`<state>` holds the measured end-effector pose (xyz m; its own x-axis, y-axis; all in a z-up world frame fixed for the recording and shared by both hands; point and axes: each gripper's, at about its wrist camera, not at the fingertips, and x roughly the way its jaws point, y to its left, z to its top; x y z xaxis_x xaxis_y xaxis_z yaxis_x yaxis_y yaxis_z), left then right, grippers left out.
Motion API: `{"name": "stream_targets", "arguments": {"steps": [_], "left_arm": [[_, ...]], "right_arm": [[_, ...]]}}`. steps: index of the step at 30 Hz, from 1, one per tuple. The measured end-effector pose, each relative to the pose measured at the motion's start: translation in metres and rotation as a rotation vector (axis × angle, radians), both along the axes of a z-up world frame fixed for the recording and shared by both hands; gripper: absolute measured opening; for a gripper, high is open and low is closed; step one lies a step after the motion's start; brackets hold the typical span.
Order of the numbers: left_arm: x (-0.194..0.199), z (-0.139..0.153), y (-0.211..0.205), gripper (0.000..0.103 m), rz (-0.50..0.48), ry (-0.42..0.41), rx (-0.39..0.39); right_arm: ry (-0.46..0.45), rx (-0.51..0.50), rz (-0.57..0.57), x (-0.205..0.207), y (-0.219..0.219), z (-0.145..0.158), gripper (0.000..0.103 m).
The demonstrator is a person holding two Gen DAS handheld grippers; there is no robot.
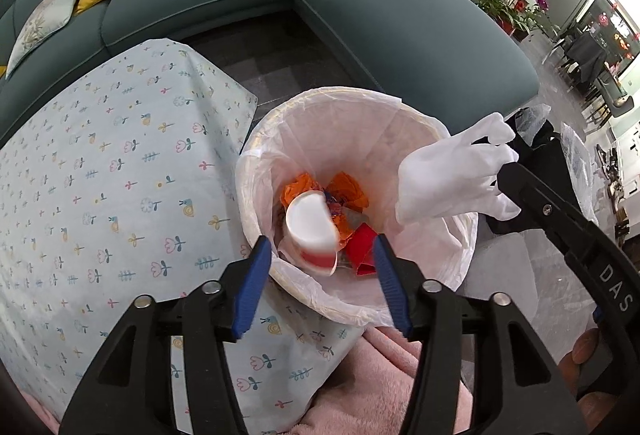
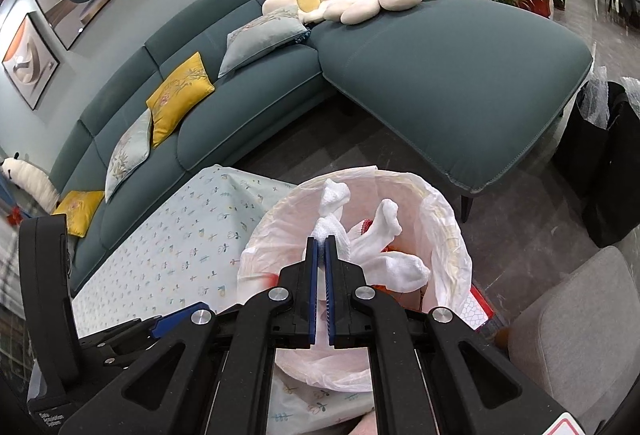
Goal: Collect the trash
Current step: 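Carry the paper cup and white glove over the wastebasket and open both tools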
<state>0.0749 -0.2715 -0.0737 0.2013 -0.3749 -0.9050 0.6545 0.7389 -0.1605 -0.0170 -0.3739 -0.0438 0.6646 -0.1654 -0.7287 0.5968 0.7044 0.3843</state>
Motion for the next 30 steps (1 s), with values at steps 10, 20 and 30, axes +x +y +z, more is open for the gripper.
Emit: {"name": "stream_targets", "arguments": {"steps": [10, 20, 30], "left_arm": [[0.003, -0.003, 0.004, 0.053, 0.02, -0.003, 0.008], [0.013, -0.001, 0.016, 0.064, 0.063, -0.018, 0.01], [0.019, -0.003, 0.034, 0.065, 0.101, -0.024, 0.018]], "right_arm": [[0.01, 0.0, 0.009, 0.006, -0.001, -0.003, 0.005], [0.012, -0.008, 0.023, 0.017, 0.006, -0.001, 0.011], [0.021, -0.03, 0.01, 0.018, 0.012, 0.003, 0.039]]}}
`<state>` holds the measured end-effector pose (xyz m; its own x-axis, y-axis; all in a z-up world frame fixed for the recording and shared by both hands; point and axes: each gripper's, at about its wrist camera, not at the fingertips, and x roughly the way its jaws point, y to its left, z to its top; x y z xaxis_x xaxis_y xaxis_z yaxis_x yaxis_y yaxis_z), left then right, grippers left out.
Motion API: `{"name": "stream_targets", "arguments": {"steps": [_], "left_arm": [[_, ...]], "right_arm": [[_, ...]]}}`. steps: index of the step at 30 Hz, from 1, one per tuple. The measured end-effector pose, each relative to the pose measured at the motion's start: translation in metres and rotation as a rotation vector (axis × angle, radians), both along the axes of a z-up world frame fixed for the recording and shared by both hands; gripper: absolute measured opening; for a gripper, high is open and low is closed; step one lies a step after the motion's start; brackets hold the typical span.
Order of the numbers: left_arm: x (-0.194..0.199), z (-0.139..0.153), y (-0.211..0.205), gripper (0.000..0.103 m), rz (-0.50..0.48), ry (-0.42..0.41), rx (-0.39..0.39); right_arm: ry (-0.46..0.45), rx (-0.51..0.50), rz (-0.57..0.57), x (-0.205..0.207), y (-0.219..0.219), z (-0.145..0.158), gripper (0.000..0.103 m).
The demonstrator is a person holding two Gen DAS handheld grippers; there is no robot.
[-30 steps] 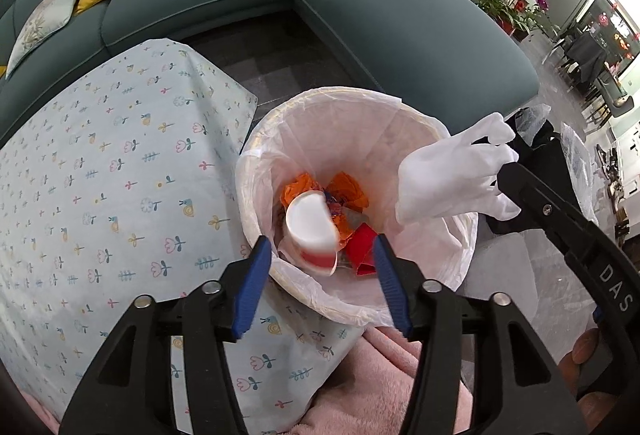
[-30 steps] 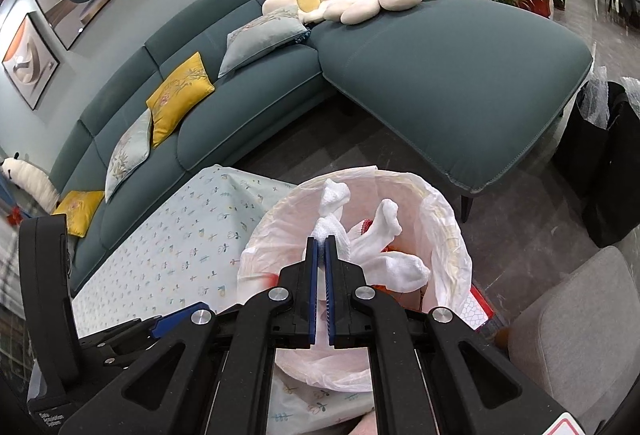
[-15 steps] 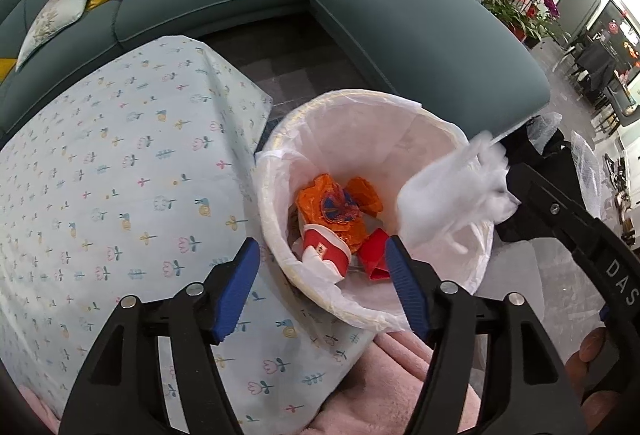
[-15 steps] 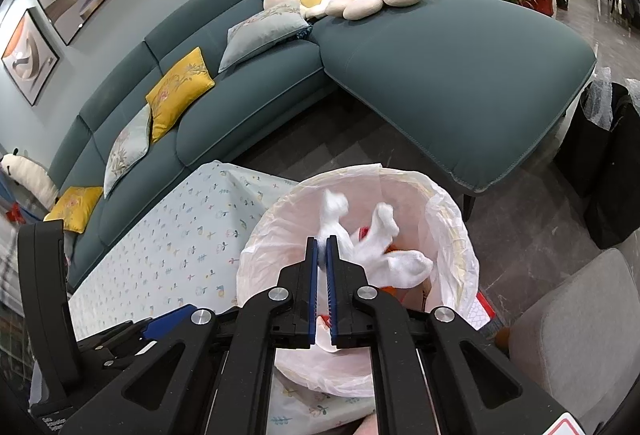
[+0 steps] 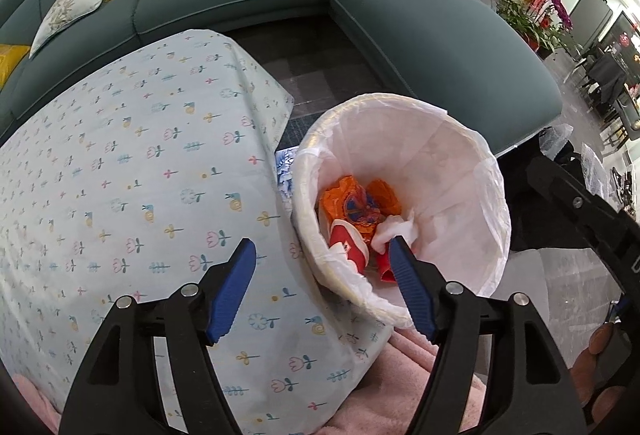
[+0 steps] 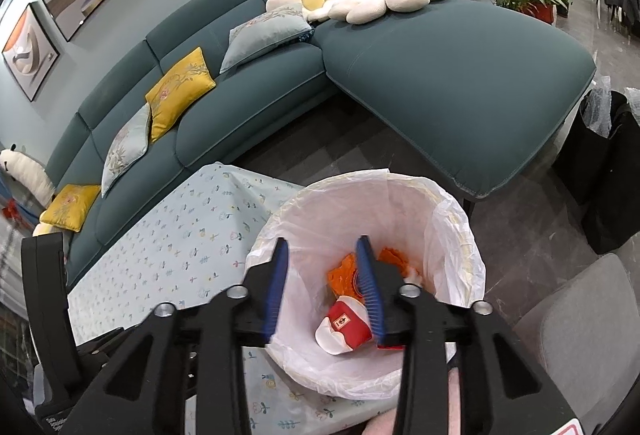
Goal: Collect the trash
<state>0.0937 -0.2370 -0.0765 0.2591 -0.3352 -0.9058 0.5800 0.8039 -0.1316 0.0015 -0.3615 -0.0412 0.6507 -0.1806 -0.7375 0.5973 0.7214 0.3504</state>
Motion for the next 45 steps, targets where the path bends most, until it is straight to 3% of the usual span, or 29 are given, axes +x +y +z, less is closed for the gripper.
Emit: {"name": "stream_targets", "arguments": {"steps": [4, 10, 14, 23, 26, 32, 35, 45], "left_arm": [[0.0, 0.001, 0.008, 0.065, 0.01, -0.006, 0.003], [0.0, 0.004, 0.019, 0.066, 0.024, -0.015, 0.002], [-0.002, 0.006, 0.028, 0.075, 0.037, -0.032, 0.006], [-0.008, 0.001, 0.051, 0.078, 0.059, -0.05, 0.039], [-0.011, -0.002, 0.059, 0.086, 0.067, -0.051, 0.048], [-0.015, -0.007, 0.071, 0.088, 0.084, -0.056, 0.061], [-0.017, -0.008, 0.075, 0.089, 0.094, -0.06, 0.061], [-0.022, -0.012, 0.082, 0.091, 0.123, -0.071, 0.073]], "right_arm": [[0.011, -0.009, 0.009, 0.0, 0.006, 0.001, 0.041], [0.052, -0.062, 0.037, -0.001, 0.018, 0.005, 0.052], [0.085, -0.096, 0.062, -0.004, 0.03, 0.004, 0.06], [0.153, -0.152, 0.092, -0.012, 0.052, -0.006, 0.072], [0.165, -0.173, 0.088, -0.014, 0.057, -0.008, 0.081], [0.175, -0.18, 0.09, -0.017, 0.065, -0.013, 0.085], [0.173, -0.196, 0.093, -0.021, 0.07, -0.016, 0.096], [0.192, -0.203, 0.105, -0.026, 0.073, -0.022, 0.096]]}}
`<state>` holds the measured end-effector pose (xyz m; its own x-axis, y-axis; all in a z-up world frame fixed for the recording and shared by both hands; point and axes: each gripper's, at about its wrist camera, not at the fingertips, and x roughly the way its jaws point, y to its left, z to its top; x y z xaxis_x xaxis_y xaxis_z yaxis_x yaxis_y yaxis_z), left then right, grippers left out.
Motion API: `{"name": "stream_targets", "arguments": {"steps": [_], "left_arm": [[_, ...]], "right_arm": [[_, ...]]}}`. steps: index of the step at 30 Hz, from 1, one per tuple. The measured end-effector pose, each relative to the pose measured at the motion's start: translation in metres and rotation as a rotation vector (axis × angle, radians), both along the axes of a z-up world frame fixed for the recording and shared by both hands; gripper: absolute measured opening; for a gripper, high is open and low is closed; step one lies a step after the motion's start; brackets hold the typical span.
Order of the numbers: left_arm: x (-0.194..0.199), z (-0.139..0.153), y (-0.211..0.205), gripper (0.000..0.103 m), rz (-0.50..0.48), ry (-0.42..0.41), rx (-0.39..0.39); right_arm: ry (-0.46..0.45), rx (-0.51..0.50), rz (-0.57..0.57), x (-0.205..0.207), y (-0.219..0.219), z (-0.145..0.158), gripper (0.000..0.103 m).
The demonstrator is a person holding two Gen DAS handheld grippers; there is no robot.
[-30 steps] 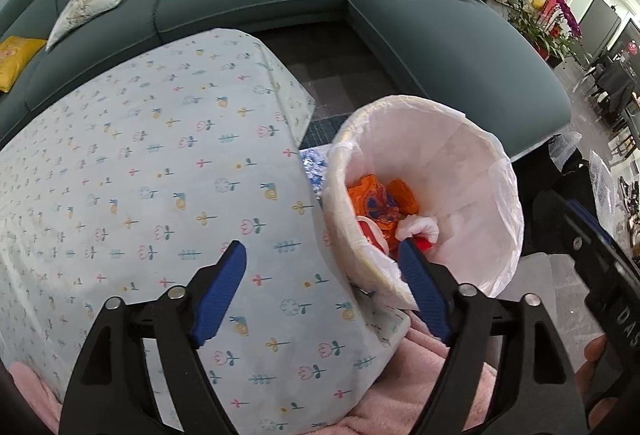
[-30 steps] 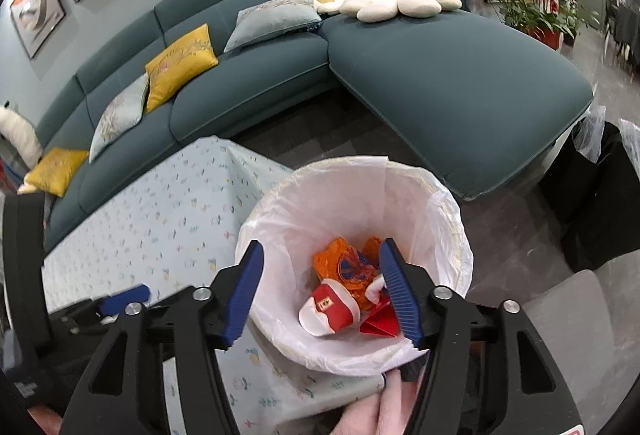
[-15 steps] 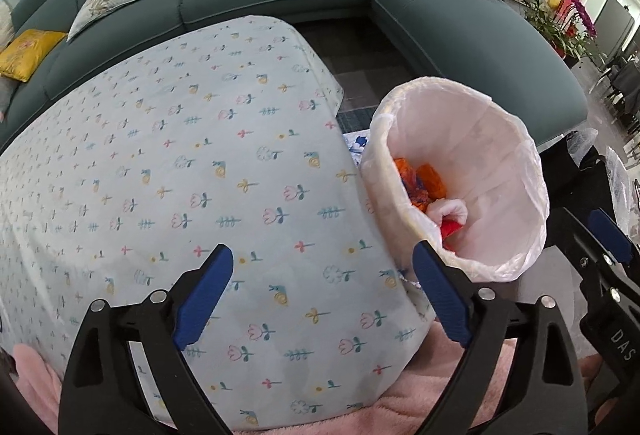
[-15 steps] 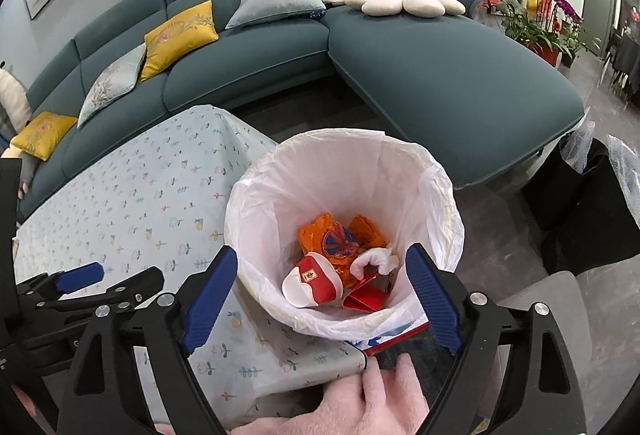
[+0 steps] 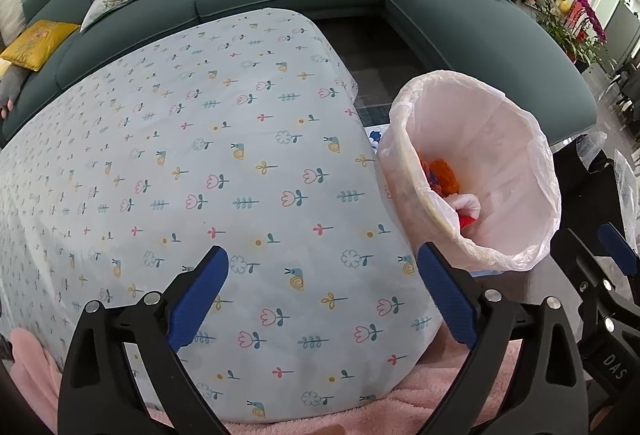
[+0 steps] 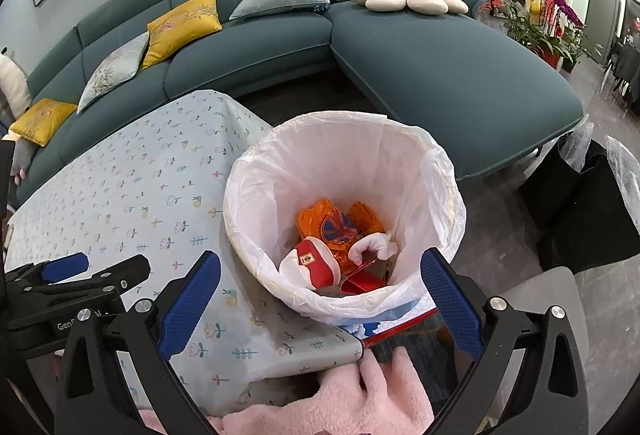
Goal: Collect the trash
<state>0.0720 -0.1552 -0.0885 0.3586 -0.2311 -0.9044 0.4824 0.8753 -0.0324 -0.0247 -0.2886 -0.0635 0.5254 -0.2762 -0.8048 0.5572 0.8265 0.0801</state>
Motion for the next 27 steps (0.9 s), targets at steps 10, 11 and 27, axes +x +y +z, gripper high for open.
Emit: {"name": "stream_targets", "arguments": {"steps": [10, 11, 27], "left_arm": [[-0.005, -0.001, 0.0, 0.091, -0.005, -0.039, 0.021], [-0.005, -0.001, 0.0, 0.091, -0.005, -0.042, 0.026], [-0.006, -0.006, -0.002, 0.091, 0.001, -0.051, 0.037]], "right_arm": [[0.024, -0.023, 0.01, 0.003, 0.006, -0.007, 0.096], [0.026, -0.022, 0.009, 0.003, 0.006, -0.008, 0.096], [0.064, -0.014, 0.014, 0.007, 0.008, -0.018, 0.096]]}}
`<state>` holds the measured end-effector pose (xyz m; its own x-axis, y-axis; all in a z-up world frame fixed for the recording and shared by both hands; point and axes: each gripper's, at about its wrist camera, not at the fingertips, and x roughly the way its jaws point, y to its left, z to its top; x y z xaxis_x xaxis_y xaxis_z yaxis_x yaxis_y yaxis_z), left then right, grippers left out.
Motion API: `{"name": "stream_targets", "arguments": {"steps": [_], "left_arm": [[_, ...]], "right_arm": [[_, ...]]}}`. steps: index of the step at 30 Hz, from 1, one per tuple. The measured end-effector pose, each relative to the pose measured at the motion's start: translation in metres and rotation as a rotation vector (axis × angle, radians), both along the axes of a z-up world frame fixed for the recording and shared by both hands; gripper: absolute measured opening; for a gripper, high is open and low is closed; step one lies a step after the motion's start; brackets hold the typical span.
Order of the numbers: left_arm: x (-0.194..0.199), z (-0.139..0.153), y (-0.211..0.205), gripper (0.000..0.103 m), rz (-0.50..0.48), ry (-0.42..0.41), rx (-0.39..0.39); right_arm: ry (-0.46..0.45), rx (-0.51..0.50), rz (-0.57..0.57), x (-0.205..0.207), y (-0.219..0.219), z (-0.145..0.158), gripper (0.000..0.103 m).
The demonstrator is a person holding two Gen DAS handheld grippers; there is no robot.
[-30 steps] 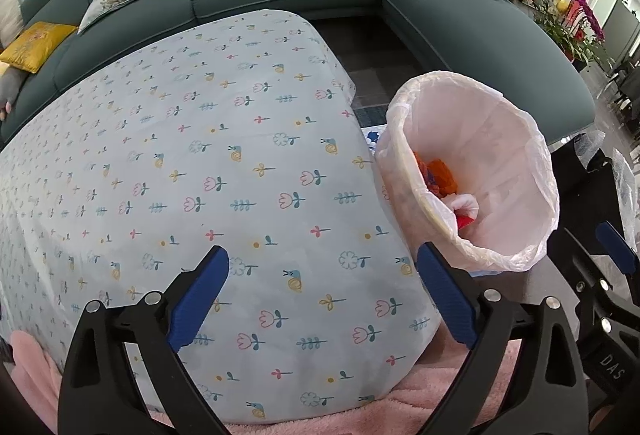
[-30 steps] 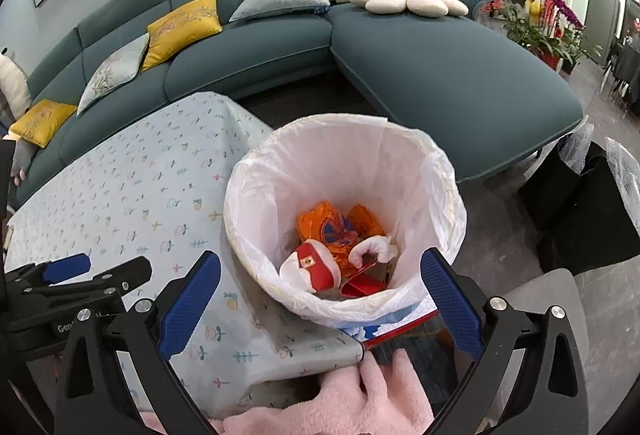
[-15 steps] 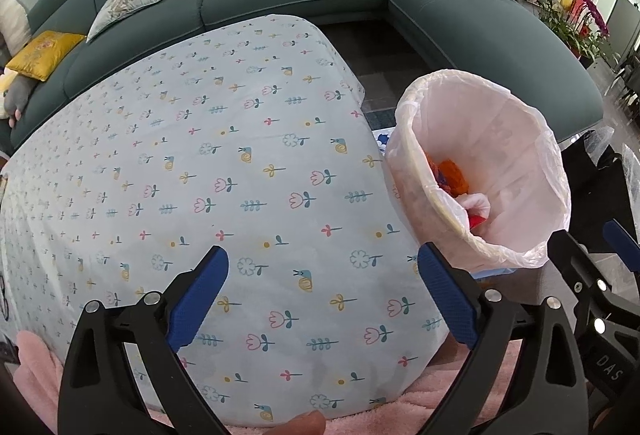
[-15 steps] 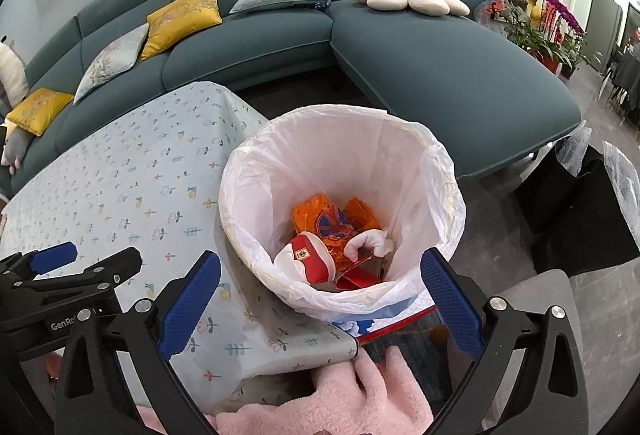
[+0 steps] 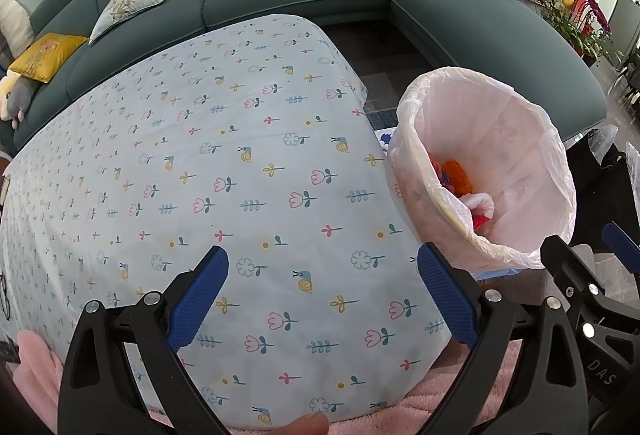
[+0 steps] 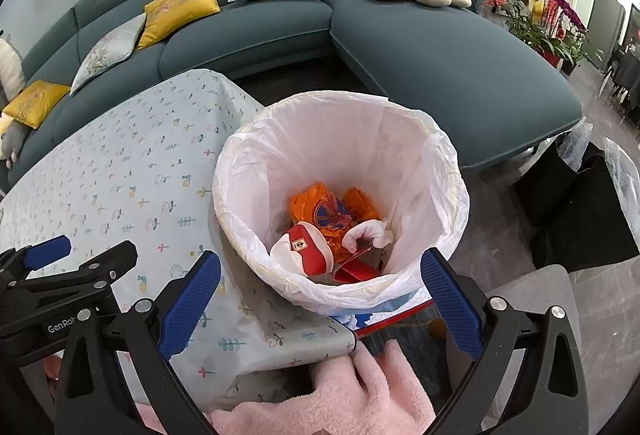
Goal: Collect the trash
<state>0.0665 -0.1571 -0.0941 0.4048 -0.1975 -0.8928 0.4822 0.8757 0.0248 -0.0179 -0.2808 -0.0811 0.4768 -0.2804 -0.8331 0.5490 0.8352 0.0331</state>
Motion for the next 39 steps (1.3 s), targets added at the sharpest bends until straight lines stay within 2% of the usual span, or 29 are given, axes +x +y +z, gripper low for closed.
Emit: {"name": "stream_targets", "arguments": {"steps": [24, 39], "left_arm": [[-0.0021, 0.0008, 0.0022, 0.091, 0.049, -0.037, 0.025], [-0.0025, 0.0009, 0.0018, 0.091, 0.046, -0.035, 0.03]], "right_arm": [[0.019, -0.005, 0.01, 0.0024, 0.0002, -0.0026, 0.096], [0.019, -0.004, 0.01, 0.0029, 0.0005, -0.0036, 0.096]]}}
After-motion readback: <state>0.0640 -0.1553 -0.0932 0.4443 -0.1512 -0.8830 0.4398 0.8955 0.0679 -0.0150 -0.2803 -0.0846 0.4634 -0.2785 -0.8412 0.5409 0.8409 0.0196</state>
